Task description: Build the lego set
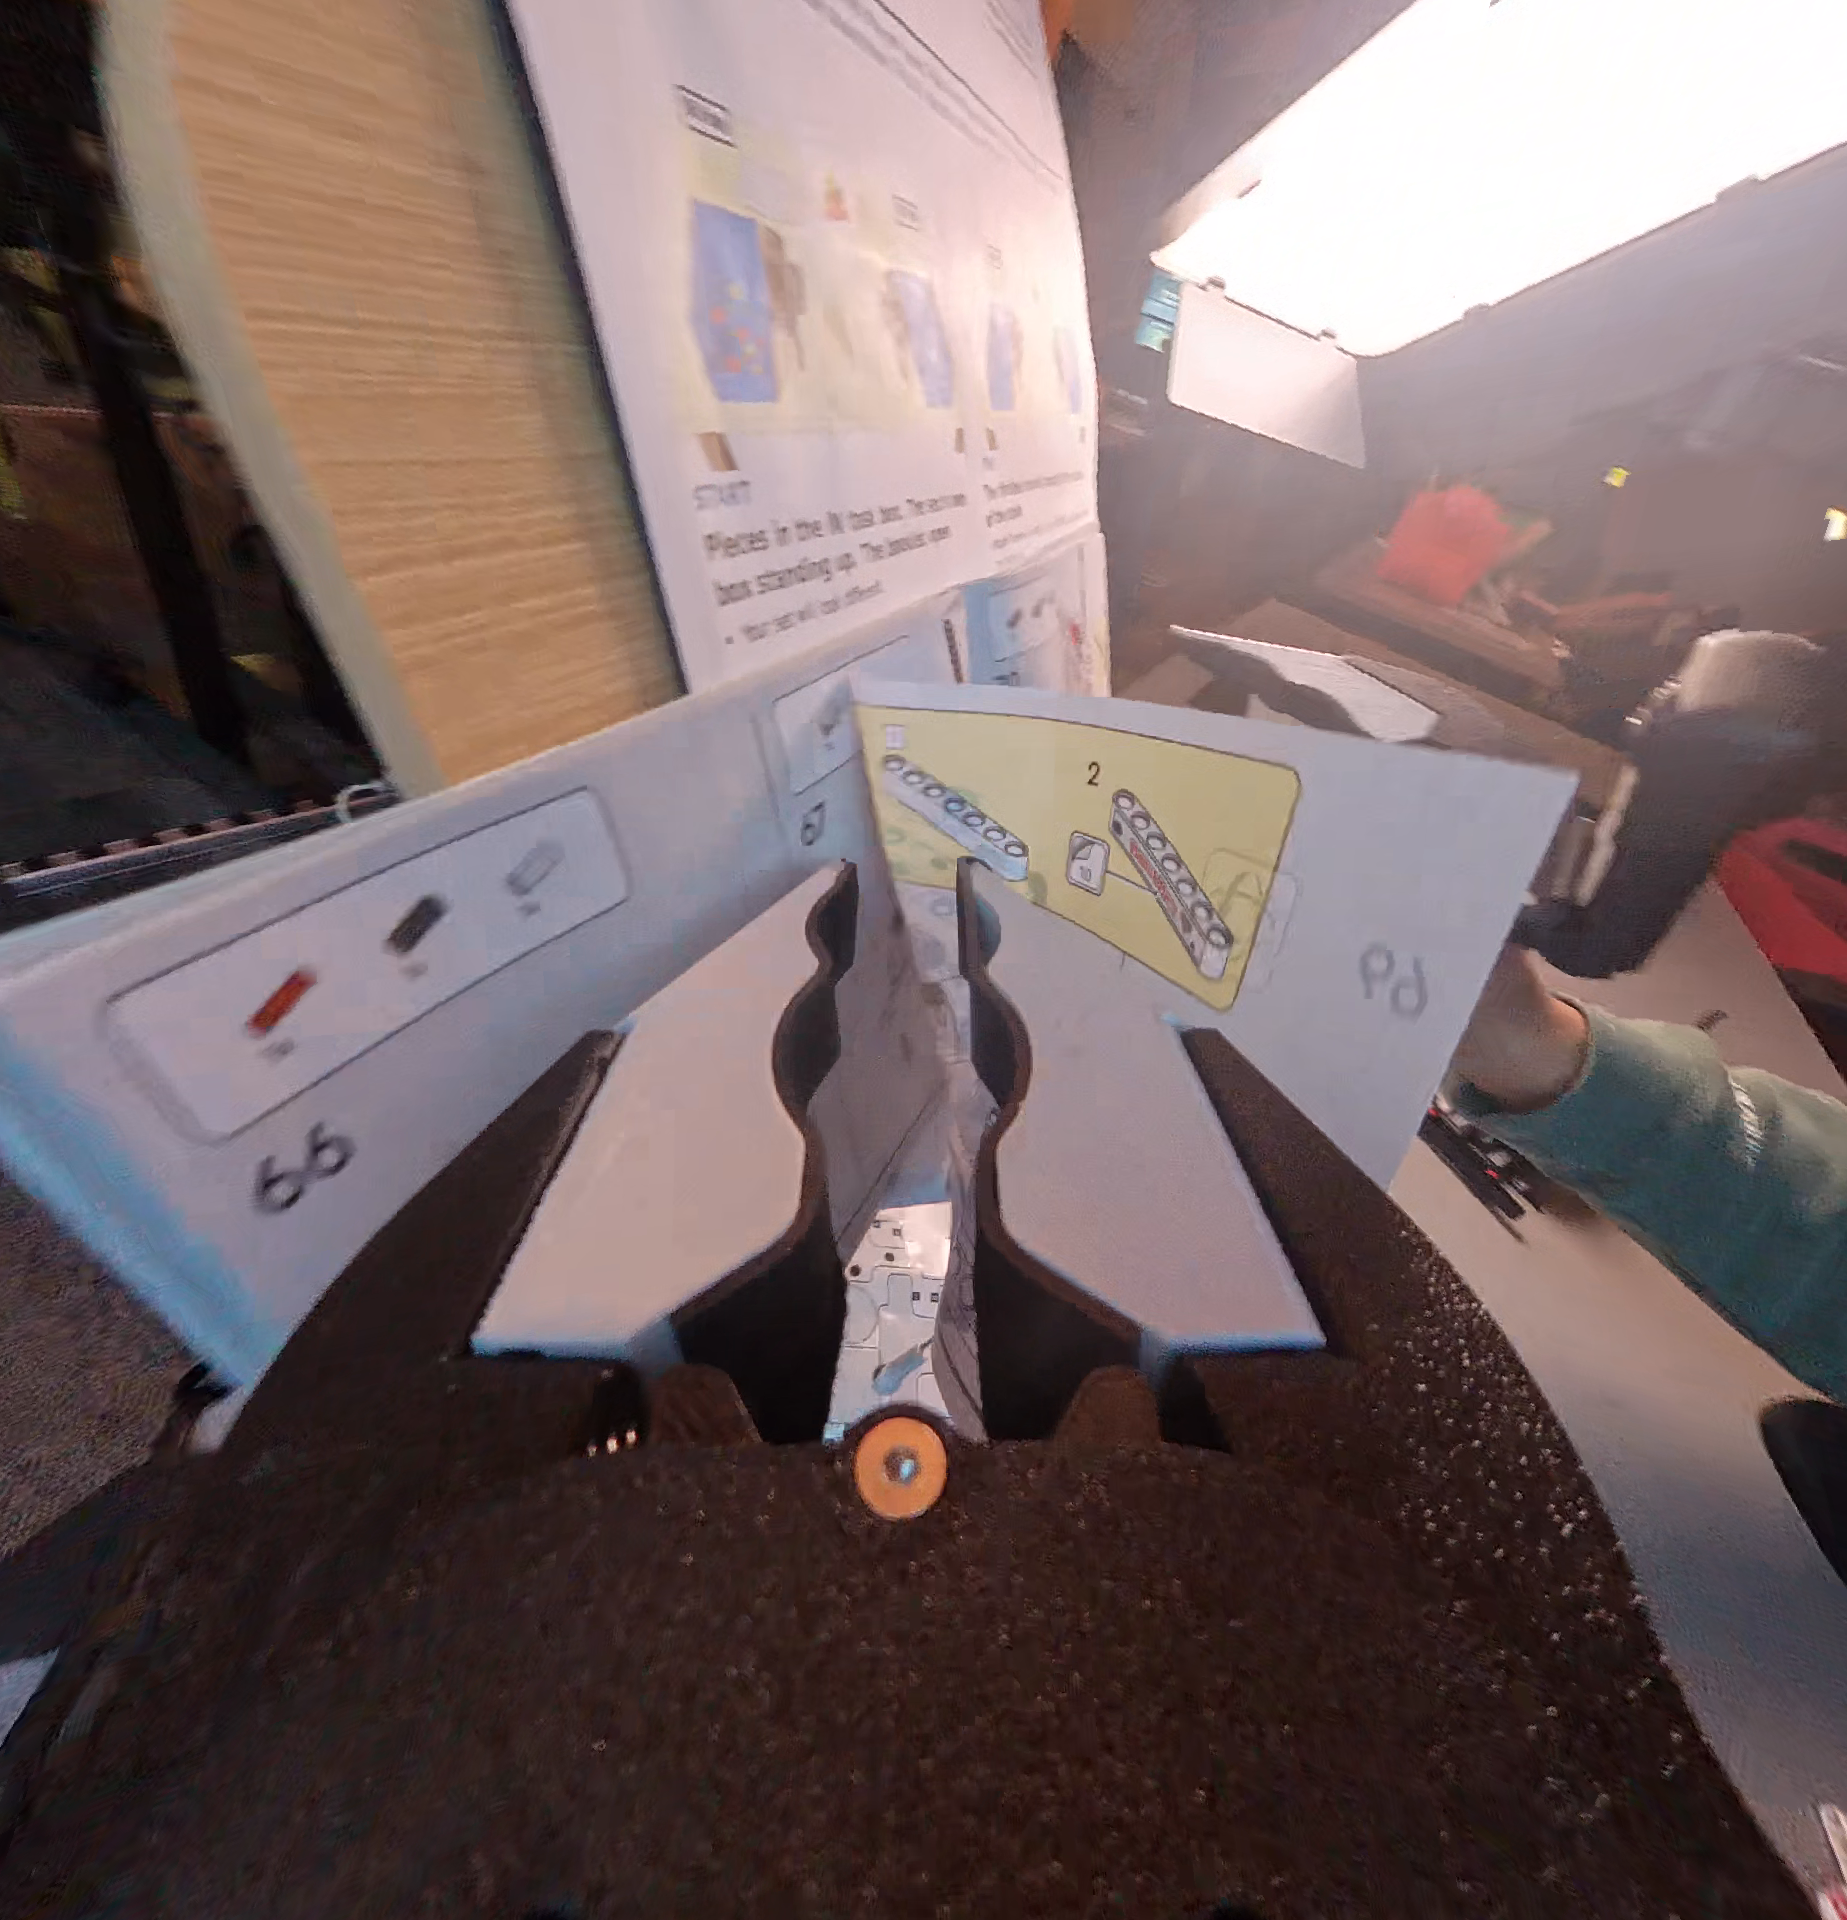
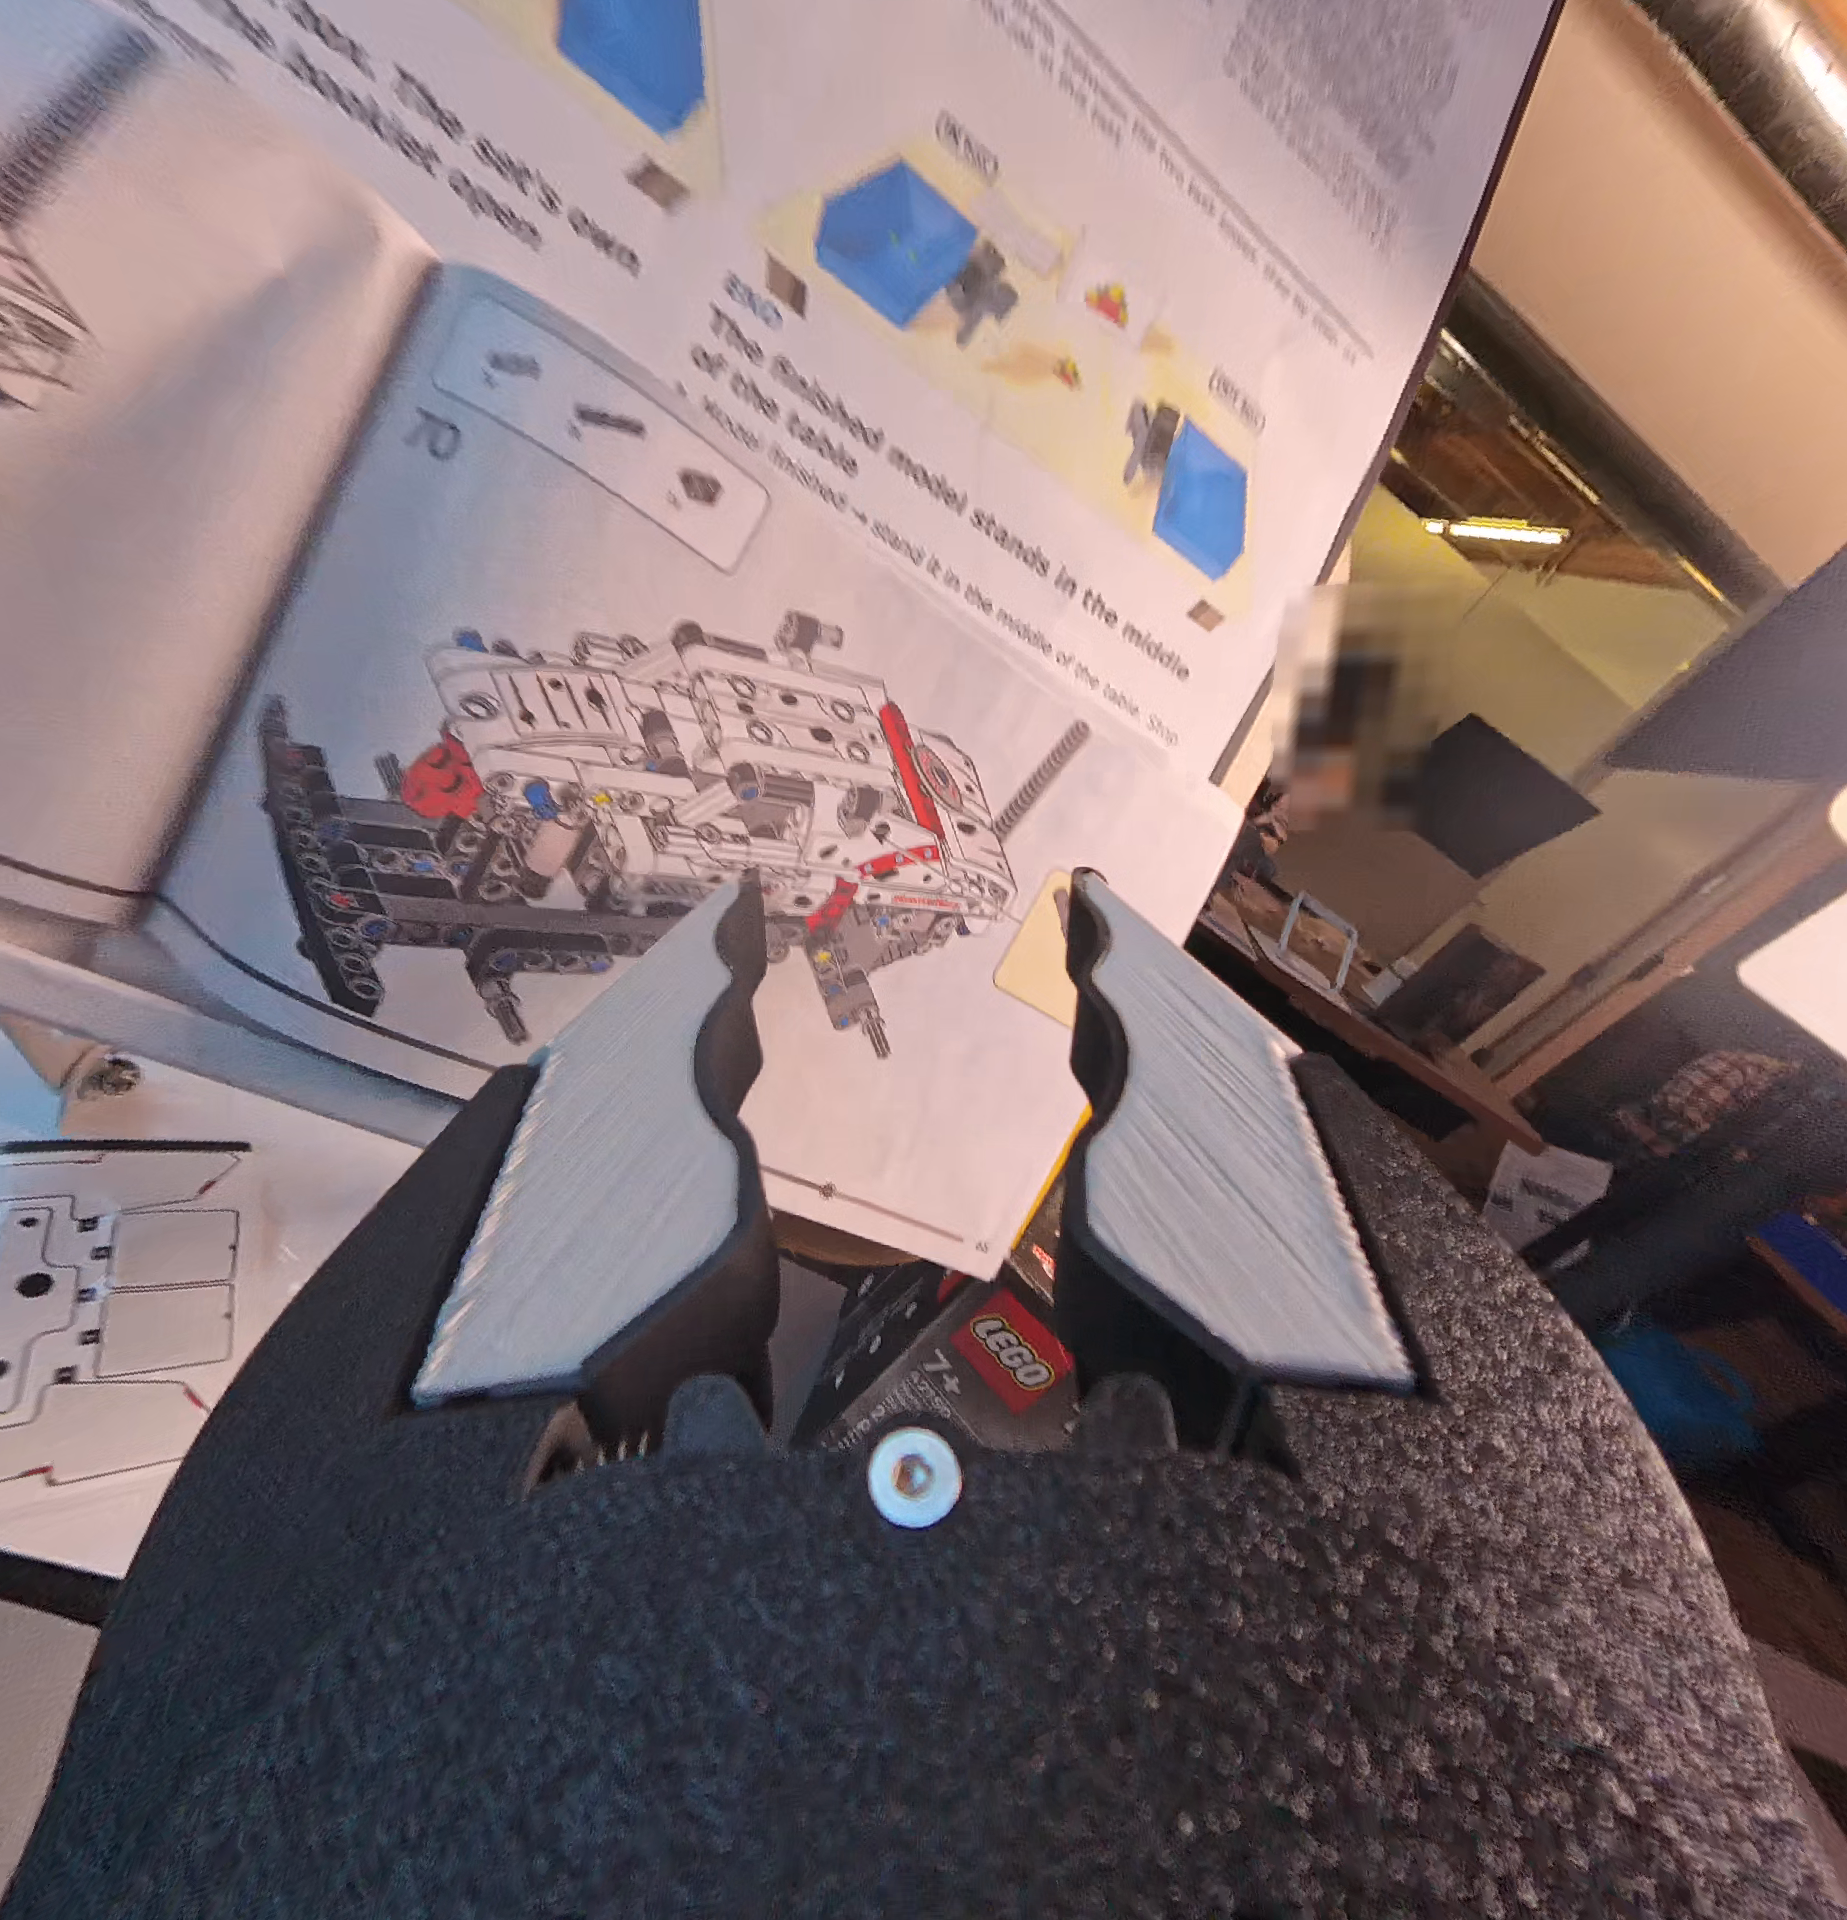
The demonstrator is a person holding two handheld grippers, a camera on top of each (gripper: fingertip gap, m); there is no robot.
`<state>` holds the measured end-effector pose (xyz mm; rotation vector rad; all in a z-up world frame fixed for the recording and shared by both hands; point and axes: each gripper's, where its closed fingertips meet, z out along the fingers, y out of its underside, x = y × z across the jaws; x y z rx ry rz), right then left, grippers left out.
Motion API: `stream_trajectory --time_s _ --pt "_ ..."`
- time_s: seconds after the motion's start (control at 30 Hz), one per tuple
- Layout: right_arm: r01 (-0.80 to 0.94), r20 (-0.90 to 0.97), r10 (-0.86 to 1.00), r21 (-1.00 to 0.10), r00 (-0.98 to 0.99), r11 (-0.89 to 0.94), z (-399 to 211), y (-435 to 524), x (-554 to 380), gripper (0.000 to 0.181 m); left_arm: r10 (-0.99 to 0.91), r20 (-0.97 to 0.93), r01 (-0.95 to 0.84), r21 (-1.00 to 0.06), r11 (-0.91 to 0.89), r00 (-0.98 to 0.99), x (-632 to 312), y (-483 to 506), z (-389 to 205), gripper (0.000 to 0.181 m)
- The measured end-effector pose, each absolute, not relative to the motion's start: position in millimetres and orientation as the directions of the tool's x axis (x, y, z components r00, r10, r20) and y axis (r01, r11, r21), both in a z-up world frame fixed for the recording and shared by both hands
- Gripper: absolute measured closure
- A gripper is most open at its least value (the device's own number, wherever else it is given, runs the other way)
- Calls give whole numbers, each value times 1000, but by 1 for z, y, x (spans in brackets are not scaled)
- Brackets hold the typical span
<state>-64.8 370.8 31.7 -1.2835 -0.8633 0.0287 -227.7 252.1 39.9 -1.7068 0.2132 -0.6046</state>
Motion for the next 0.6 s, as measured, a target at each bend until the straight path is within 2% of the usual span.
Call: stream_trajectory --time_s 0.07,0.17,0.3,0.43,0.53,0.6 --pt "379 543 525 -837 655 394 42 344 -80 130 -332 292 239 -952 -191 897 -253 243 42 162" --pt "298 555 685 -832 472 468 36 291 -123 147 -184 289 282 -957 -64 940 -287 219 54 161" --pt "416 615 673 -783 411 462 10 279 -162 153 -27 284 285 -950 130 958 -308 181 73 160" --pt "465 563 661 -815 495 346 -3 299 -175 135 42 126 112 -965 238 991 -283 153 86 163" --pt "436 518 645 -848 562 301 1 308 -169 114 1 13 13 -992 125 1000 -249 167 60 162" --pt "392 446 680 -886 581 247 0 310 -165 108 -34 -17 -17 -1000 14 999 -234 186 30 159"
